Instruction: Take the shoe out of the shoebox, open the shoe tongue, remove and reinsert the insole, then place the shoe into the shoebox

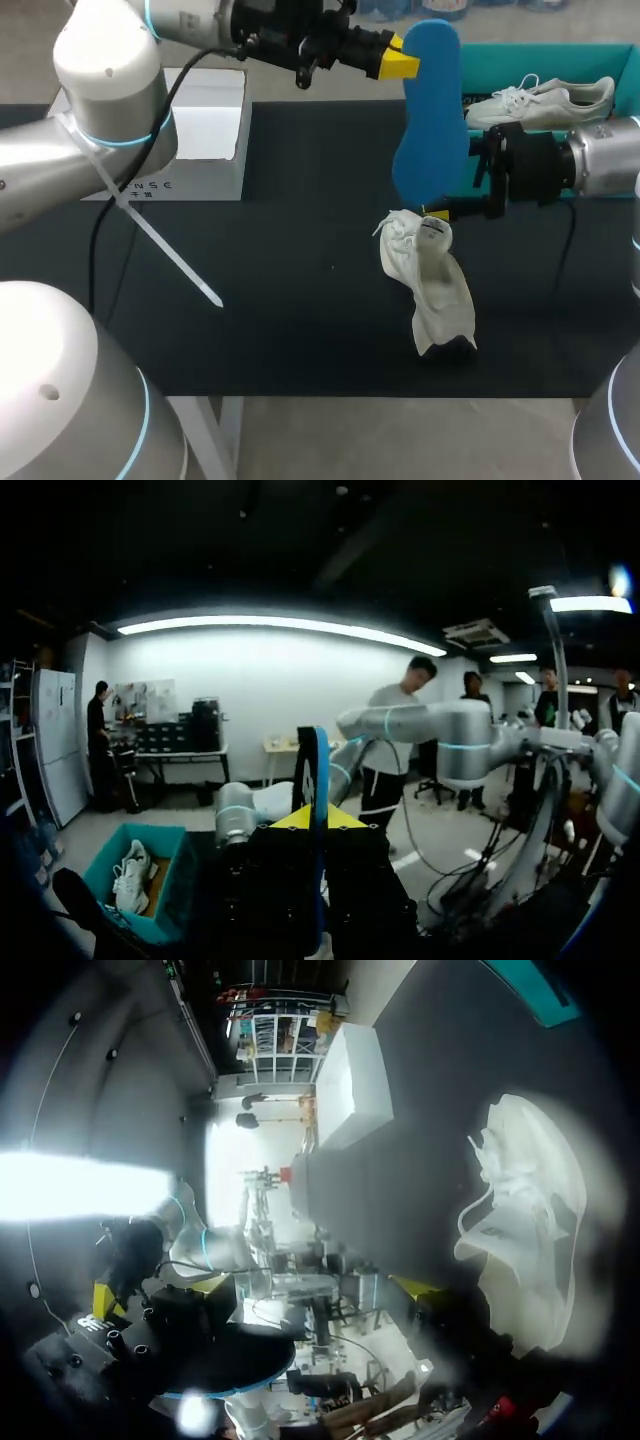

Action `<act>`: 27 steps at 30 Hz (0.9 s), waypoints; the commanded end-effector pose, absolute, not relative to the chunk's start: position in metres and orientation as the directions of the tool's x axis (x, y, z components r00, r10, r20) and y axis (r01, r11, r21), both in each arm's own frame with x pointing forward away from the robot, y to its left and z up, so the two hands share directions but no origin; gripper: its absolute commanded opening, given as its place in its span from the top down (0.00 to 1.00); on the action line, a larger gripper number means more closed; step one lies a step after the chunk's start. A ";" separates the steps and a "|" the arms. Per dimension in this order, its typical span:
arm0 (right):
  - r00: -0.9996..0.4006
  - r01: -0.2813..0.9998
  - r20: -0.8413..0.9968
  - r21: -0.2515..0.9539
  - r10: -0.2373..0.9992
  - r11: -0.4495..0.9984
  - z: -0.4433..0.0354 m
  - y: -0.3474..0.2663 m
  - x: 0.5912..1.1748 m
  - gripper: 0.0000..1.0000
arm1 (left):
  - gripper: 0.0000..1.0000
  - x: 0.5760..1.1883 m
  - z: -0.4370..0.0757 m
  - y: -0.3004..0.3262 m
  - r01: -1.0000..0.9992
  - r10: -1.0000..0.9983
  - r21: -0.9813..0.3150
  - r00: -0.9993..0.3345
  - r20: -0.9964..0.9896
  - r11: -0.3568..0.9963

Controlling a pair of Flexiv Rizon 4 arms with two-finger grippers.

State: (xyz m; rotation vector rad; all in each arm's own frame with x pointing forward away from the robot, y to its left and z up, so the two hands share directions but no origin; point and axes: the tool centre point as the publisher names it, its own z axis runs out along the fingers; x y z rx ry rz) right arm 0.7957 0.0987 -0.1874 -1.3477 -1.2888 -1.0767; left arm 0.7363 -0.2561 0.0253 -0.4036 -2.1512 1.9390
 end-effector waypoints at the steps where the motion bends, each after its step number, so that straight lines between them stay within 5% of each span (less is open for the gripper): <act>1: 0.058 0.998 0.985 -0.059 0.165 0.002 -0.187 0.100 0.795 0.00 | 1.00 0.711 0.014 -0.234 0.098 0.262 -0.992 -0.962 -0.073 0.083; 14: 0.058 0.998 0.985 -0.059 0.165 0.002 -0.187 0.100 0.795 0.00 | 1.00 0.692 -0.049 -0.246 0.176 0.312 -0.979 -0.940 -0.137 0.103; 27: 0.058 0.998 0.985 -0.059 0.165 0.002 -0.187 0.100 0.795 0.00 | 1.00 0.693 -0.051 -0.246 0.148 0.309 -0.985 -0.944 -0.112 0.094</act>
